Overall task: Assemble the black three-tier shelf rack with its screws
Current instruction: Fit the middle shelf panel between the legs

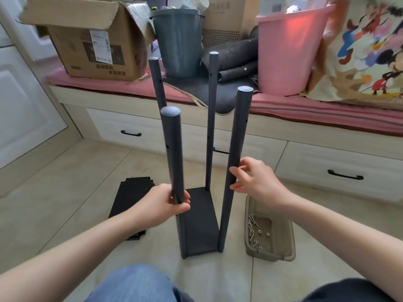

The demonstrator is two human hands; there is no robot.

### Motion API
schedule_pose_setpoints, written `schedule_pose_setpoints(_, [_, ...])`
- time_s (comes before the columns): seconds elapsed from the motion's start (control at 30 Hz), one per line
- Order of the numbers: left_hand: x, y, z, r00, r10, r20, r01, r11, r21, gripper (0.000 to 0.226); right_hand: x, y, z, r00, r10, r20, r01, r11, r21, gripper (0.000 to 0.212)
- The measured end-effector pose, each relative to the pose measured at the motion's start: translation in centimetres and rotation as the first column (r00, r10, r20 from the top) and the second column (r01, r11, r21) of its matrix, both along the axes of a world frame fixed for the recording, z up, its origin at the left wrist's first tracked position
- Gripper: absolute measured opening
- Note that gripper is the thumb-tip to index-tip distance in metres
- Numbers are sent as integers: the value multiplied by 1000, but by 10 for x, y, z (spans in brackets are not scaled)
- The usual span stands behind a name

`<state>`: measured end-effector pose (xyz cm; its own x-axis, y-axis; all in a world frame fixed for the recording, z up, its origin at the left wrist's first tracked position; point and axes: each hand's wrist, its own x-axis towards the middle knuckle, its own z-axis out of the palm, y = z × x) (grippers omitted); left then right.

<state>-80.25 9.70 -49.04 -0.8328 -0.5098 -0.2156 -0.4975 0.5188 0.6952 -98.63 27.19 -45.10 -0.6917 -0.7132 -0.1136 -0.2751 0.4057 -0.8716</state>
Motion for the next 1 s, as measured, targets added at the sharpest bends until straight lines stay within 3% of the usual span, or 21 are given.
schedule_pose_setpoints(0.1, [-15,16,7,992,-120,47,119,993,25,9,-15,-2,2,999,-32,-25,32,999,-8,9])
schedule_pose_setpoints(0.23, [-51,29,13,958,-242,156,244,970,5,17,-36,-2,4,996,-87,-36,87,996,6,17])
schedule_pose_setpoints(0.33, [-76,27,20,928,-336,163,312,937,159,19,-47,12,2,985,-171,32,171,985,-10,22])
schedule_pose_setpoints(0.43, [-90,2,31,838,-432,335,351,895,275,33,-47,28,-3,976,-216,26,216,976,5,36])
schedule_pose_setpoints(0.5, [-93,-24,36,803,-376,462,297,925,237,39,-42,38,-4,970,-242,-17,243,966,93,50])
schedule_pose_setpoints(0.57, [-91,-51,38,834,-209,511,184,978,99,45,-36,46,-3,971,-199,-133,227,941,252,40])
schedule_pose_setpoints(0.67, [-88,-83,38,929,110,352,-118,993,1,44,-19,47,1,987,32,-157,44,889,455,30])
schedule_pose_setpoints(0.73, [-92,-95,41,944,300,135,-306,952,23,47,-7,39,4,978,158,-134,-93,912,399,32])
schedule_pose_setpoints(0.8, [-99,-104,46,902,428,-59,-424,903,62,60,2,29,9,965,220,-139,-174,943,284,40])
schedule_pose_setpoints(0.93, [-114,-120,62,814,482,-325,-453,876,164,70,14,12,14,962,241,-125,-229,968,104,41])
schedule_pose_setpoints(1.0, [-120,-123,64,806,450,-385,-414,893,176,67,18,7,13,959,253,-125,-249,967,53,36])
